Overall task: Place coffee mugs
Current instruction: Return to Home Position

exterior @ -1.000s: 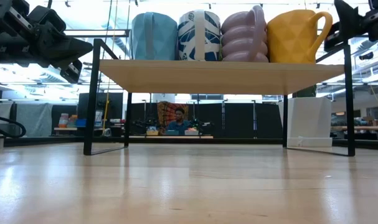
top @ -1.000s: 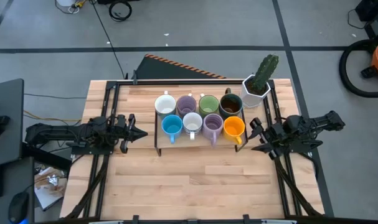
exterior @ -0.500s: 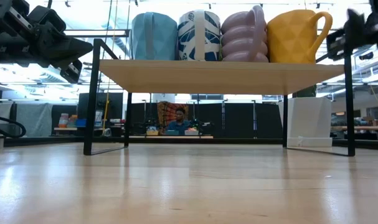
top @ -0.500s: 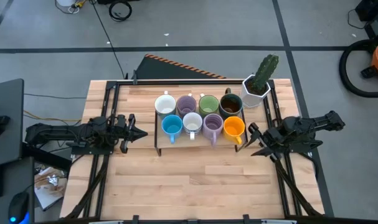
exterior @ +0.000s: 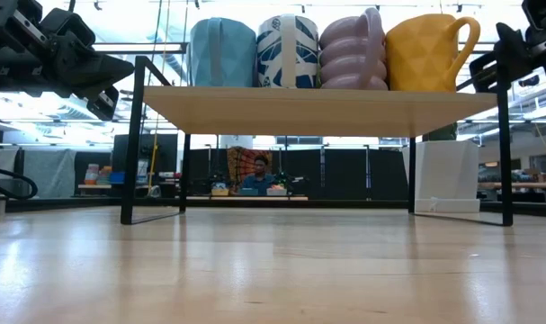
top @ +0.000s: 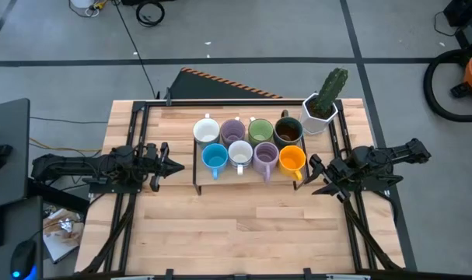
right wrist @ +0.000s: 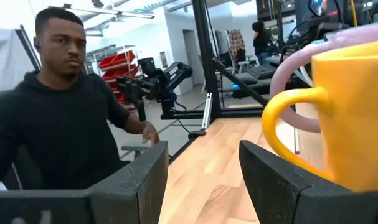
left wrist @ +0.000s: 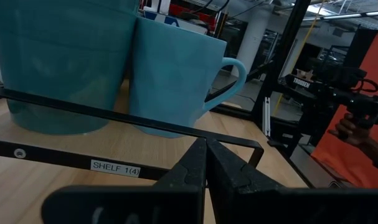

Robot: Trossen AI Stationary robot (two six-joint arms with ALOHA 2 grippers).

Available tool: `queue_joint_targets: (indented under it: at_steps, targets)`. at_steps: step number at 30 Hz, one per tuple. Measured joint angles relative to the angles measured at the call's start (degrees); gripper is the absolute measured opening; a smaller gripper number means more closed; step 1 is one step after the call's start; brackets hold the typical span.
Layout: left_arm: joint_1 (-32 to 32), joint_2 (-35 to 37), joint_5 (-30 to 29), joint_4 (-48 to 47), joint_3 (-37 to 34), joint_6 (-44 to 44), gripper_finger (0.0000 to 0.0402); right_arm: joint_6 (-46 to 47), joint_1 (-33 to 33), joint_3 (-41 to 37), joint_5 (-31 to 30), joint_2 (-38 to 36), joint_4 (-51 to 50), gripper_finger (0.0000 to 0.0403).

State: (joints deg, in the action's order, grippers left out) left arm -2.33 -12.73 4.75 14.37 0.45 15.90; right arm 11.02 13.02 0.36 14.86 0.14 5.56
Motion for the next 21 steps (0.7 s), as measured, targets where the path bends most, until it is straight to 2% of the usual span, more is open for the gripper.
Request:
queue_joint_targets:
  at_steps: [21]
  targets:
    - [-0.02,0.0,0.0,0.0,0.0,0.0,0.0013,1.01,0.0,0.0,-0.19,0.0,0.07,0.0203]
